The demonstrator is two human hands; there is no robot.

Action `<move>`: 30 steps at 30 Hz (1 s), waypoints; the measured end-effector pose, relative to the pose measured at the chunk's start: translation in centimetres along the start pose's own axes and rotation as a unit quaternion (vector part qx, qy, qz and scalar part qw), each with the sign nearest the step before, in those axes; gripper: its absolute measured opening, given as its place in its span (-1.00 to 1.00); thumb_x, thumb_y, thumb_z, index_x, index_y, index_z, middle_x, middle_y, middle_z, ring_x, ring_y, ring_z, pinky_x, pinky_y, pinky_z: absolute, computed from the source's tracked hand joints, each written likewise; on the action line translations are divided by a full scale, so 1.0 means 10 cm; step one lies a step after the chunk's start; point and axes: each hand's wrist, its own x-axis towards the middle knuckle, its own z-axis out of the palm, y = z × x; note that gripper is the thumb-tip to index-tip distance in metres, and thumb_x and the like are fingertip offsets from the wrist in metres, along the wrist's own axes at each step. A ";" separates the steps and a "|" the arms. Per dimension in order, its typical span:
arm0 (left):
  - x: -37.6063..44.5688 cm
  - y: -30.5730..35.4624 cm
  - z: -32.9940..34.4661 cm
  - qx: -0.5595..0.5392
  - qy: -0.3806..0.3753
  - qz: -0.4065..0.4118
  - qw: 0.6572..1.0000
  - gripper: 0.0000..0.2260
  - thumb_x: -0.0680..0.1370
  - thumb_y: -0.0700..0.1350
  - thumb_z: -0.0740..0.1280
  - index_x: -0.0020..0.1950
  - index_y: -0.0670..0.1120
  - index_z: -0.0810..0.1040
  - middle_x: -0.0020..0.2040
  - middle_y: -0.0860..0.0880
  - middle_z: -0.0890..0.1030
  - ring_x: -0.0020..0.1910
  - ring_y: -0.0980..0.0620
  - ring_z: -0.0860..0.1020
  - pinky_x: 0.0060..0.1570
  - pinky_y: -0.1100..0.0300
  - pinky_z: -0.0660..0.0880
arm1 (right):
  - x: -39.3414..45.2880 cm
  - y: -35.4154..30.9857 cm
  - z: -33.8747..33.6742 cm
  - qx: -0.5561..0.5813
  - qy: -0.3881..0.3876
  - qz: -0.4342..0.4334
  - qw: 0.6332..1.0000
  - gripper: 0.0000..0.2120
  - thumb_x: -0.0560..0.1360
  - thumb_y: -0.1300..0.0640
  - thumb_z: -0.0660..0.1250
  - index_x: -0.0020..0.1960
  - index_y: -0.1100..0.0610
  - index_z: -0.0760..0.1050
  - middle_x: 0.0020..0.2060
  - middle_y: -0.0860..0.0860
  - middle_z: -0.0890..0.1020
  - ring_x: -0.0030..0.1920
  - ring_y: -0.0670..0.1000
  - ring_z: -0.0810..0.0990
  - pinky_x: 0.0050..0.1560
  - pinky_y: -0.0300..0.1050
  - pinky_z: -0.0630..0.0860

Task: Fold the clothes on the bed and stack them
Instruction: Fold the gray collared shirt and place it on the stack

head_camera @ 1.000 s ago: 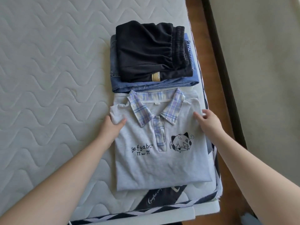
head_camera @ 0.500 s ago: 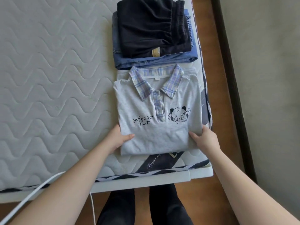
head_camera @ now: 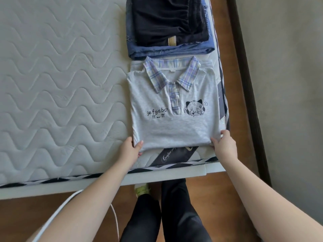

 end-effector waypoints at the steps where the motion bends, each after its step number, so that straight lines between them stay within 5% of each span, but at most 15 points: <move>1: -0.03 0.02 -0.03 0.031 -0.001 0.007 0.999 -0.86 0.60 -0.12 0.33 0.07 -0.17 0.46 0.05 -0.21 0.62 -0.26 0.00 0.64 -0.32 0.20 0.56 | -0.04 -0.04 -0.02 -0.060 0.000 -0.010 0.998 -0.70 0.60 0.09 0.23 0.29 0.14 0.34 0.13 0.16 0.55 0.04 0.22 0.54 -0.07 0.05 0.46; 6: -0.24 0.22 -0.40 0.223 0.023 0.014 0.974 -0.64 0.59 -0.03 0.27 0.35 -0.10 0.36 0.28 -0.18 0.47 0.23 -0.21 0.46 0.16 -0.01 0.44 | -0.33 -0.34 -0.28 -0.233 0.007 -0.052 0.971 -0.41 0.59 -0.12 0.20 0.50 0.14 0.14 0.32 0.16 0.42 0.23 0.22 0.48 0.11 0.09 0.42; 10: -0.63 0.60 -0.67 0.281 0.008 0.126 0.952 -0.57 0.58 0.09 0.24 0.41 -0.03 0.33 0.33 -0.11 0.44 0.30 -0.16 0.41 0.18 0.00 0.40 | -0.73 -0.66 -0.52 -0.225 0.002 -0.140 0.964 -0.45 0.60 -0.14 0.15 0.51 0.07 0.18 0.35 0.12 0.43 0.28 0.20 0.44 0.16 0.08 0.42; 20: -2.16 1.24 -1.42 0.431 0.150 0.325 0.828 -0.50 0.58 0.21 0.09 0.44 0.01 0.32 0.40 -0.03 0.36 0.45 -0.05 0.23 0.46 -0.18 0.00 | -2.46 -1.44 -1.13 -0.249 0.112 -0.343 0.899 -0.59 0.64 -0.13 0.06 0.42 0.00 0.34 0.31 -0.02 0.49 0.29 0.08 0.46 0.23 -0.02 0.36; 23: -2.60 1.19 -1.68 0.447 0.154 0.356 0.806 -0.54 0.60 0.16 0.06 0.44 0.01 0.34 0.37 -0.03 0.40 0.37 -0.06 0.33 0.40 -0.09 0.14 | -3.05 -1.49 -1.26 -0.246 0.147 -0.381 0.879 -0.67 0.63 -0.08 0.10 0.28 0.03 0.46 0.17 -0.02 0.57 0.15 0.10 0.54 0.10 -0.02 0.41; 27: -3.20 1.03 -1.99 0.428 0.178 0.413 0.784 -0.62 0.59 0.11 0.14 0.31 -0.02 0.49 0.20 -0.02 0.54 0.17 -0.06 0.50 0.21 -0.01 0.38 | -3.74 -1.37 -1.39 -0.204 0.219 -0.464 0.834 -0.82 0.51 0.05 0.39 0.04 0.12 0.61 -0.06 0.03 0.65 -0.09 0.15 0.63 -0.11 0.02 0.51; 30: -3.54 1.08 -2.23 0.421 0.211 0.414 0.779 -0.58 0.55 0.14 0.12 0.28 -0.03 0.53 0.17 -0.05 0.57 0.14 -0.07 0.53 0.18 -0.03 0.43 | -4.04 -1.34 -1.51 -0.219 0.244 -0.501 0.801 -0.78 0.45 0.03 0.46 0.03 0.12 0.61 -0.07 0.02 0.65 -0.11 0.13 0.63 -0.13 0.01 0.53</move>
